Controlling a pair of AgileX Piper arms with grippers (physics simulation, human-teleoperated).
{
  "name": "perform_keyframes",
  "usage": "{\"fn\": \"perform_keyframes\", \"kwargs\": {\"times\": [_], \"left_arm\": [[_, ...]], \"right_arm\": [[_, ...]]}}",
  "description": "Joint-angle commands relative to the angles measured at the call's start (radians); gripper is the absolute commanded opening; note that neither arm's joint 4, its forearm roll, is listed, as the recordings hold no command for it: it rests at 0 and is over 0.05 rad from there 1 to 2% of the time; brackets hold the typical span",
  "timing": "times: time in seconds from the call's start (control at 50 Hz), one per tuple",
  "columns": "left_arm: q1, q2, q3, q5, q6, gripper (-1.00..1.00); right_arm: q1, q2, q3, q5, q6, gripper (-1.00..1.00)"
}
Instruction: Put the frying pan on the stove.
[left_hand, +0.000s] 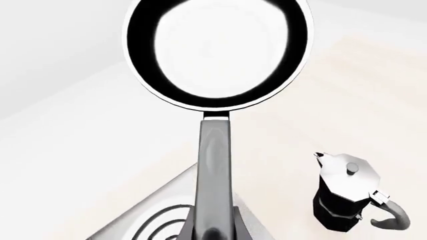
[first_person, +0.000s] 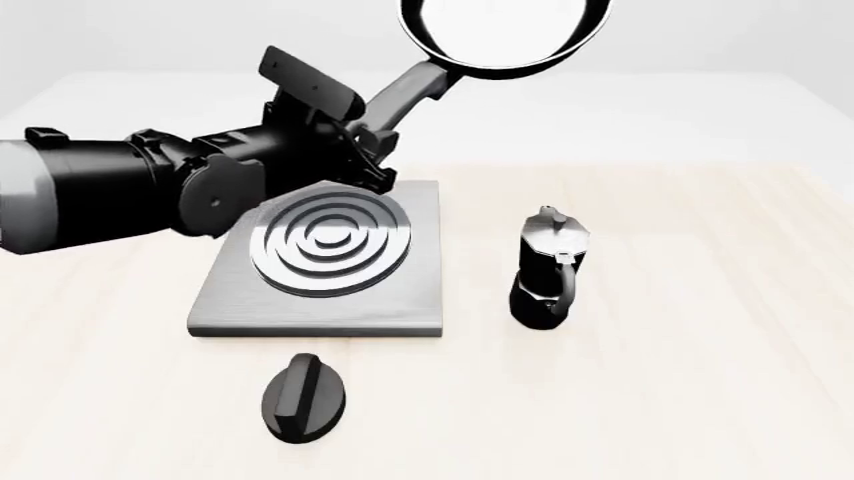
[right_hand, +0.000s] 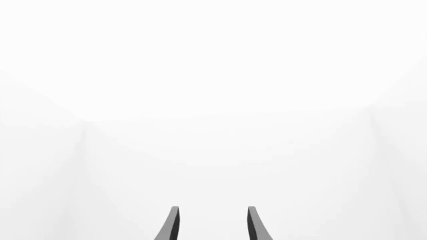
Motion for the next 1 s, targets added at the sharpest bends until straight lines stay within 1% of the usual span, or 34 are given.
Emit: {"fn": "perform_keyframes", "kwargs": {"times": [0.02,0.5,0.72,1.0], "left_arm": [[0.021,-0.077,0.047,-0.014,0.02,-1.0],[0.049,-0.186,0.175,-0.019,0.02,-1.0],[0.082,-0.266,0.265,-0.011,0.018,-1.0],[0.109,-0.329,0.326,0.01,0.018,-1.0]], "right_arm": [[0.004,0.0,-0.003,0.004,-0.005,1.0],[0.007,0.0,0.003,0.0,-0.007,1.0],[0.005,0.0,0.001,0.002,-0.008,1.0],[0.006,0.0,-0.002,0.005,-0.008,1.0]]}}
